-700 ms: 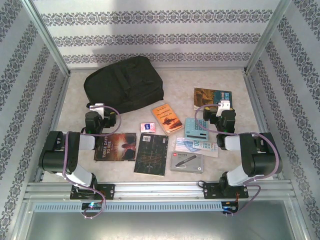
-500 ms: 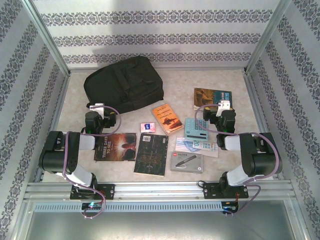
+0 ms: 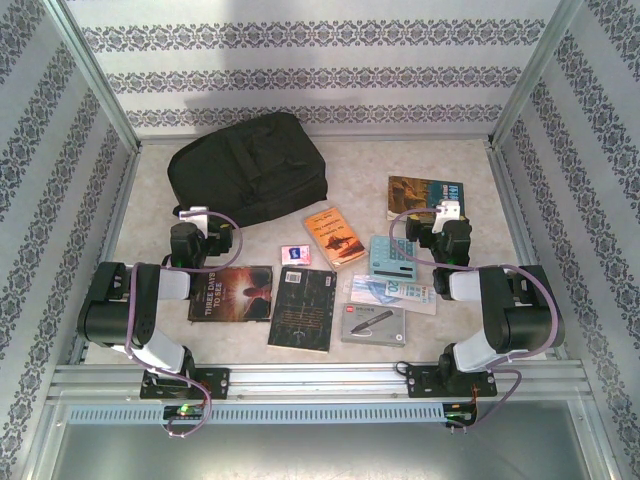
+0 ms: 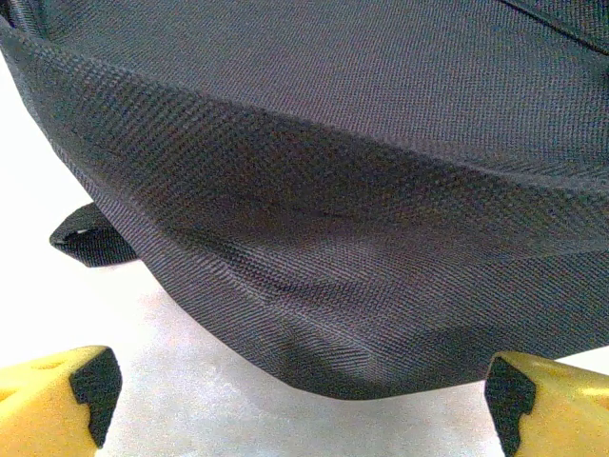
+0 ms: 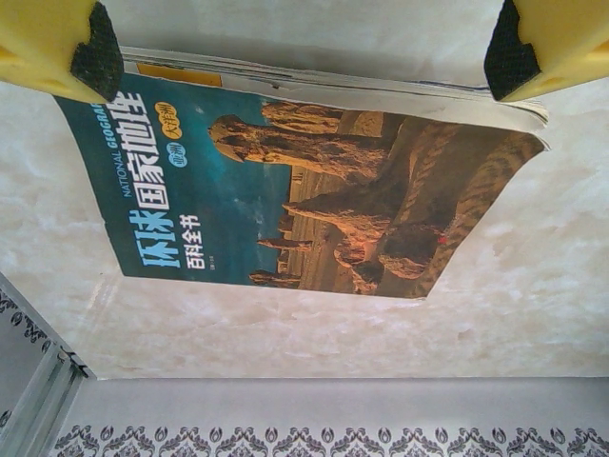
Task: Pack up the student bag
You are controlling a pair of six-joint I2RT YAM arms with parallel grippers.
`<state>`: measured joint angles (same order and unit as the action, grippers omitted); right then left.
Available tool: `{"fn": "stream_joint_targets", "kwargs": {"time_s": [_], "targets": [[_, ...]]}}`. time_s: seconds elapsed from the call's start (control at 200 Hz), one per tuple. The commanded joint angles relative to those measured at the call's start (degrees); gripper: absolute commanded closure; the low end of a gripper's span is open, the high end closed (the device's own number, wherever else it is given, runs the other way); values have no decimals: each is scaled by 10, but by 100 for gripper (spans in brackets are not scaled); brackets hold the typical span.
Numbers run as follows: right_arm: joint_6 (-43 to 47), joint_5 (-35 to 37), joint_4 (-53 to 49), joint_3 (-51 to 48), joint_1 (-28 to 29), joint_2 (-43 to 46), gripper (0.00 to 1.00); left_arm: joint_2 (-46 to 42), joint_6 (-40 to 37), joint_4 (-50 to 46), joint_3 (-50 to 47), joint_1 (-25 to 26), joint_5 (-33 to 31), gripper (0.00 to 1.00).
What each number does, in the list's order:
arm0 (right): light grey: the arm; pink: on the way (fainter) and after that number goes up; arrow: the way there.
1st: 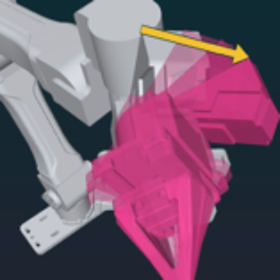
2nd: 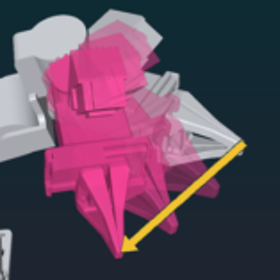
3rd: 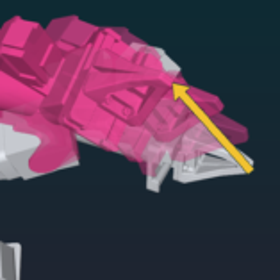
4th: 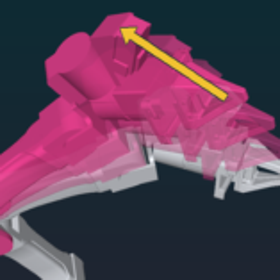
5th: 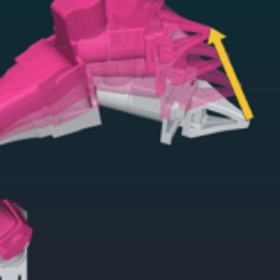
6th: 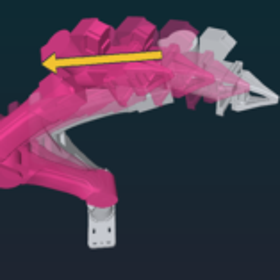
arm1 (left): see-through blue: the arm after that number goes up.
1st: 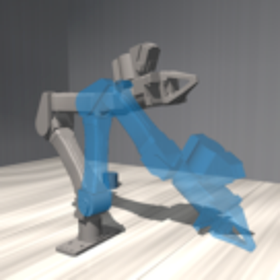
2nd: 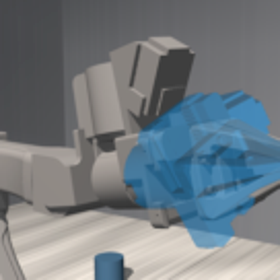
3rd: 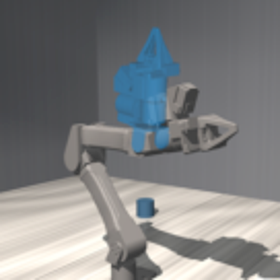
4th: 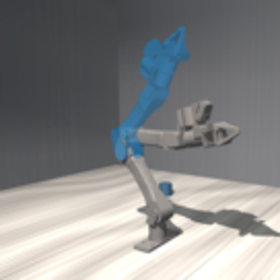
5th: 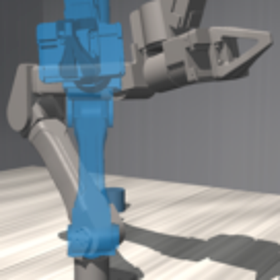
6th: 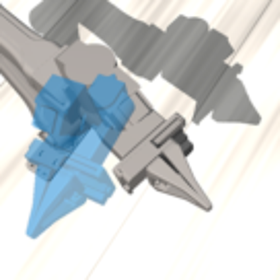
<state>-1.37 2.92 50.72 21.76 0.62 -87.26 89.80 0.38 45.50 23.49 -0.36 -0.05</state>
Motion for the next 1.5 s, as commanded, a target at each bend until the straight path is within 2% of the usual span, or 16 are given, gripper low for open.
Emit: {"fn": "stream_joint_targets", "kwargs": {"time_s": [0.0, 0.195, 0.245, 0.345, 0.46, 0.595, 0.739, 0.789, 0.924, 0.994, 1.034, 1.114, 1.199, 1.309, 1.389, 1.494], "targets": [[-4, -11, 8, 2, 1, 6, 2, -5, 1, 20, 2, 4, -4, 1], [-7, -8, 9, 5, 3, 9, 2, -13, 2, 25, -3, 4, -9, 1], [-7, -5, -39, 21, 3, 31, 2, -39, 9, 7, -2, 5, -27, 1], [7, -2, -181, 62, 12, 109, 2, -118, 15, -117, 23, 5, -80, 1], [-35, 48, -197, 80, 44, 173, 2, -227, -3, -223, 46, 11, -80, 1], [-69, 81, -294, 146, 111, 238, 2, -365, 87, -376, 87, 17, -137, 1], [-112, 84, -458, 254, 215, 292, 2, -473, 125, -568, 164, 21, 11, 0], [-120, 73, -495, 284, 255, 309, 2, -485, 142, -633, 197, 33, 31, 0], [-163, 96, -608, 367, 364, 325, 2, -438, 206, -855, 350, 79, -40, 0], [-190, 155, -769, 480, 412, 294, 2, -400, 238, -936, 430, 90, -82, 1], [-210, 146, -852, 542, 417, 272, 2, -397, 275, -958, 451, 91, -111, 1], [-272, 95, -992, 640, 394, 244, 2, -402, 409, -1009, 466, 88, -220, 1], [-321, 13, -993, 623, 330, 269, 2, -390, 376, -898, 420, 78, -143, 0], [-409, -212, -970, 565, 214, 284, 2, -196, 392, -1034, 545, 69, -148, 1], [-379, -224, -1026, 578, 215, 273, 2, -118, 388, -1046, 586, 63, -139, 1], [-382, -186, -1063, 560, 225, 293, 2, -94, 406, -995, 568, 7, -109, 0]]}}
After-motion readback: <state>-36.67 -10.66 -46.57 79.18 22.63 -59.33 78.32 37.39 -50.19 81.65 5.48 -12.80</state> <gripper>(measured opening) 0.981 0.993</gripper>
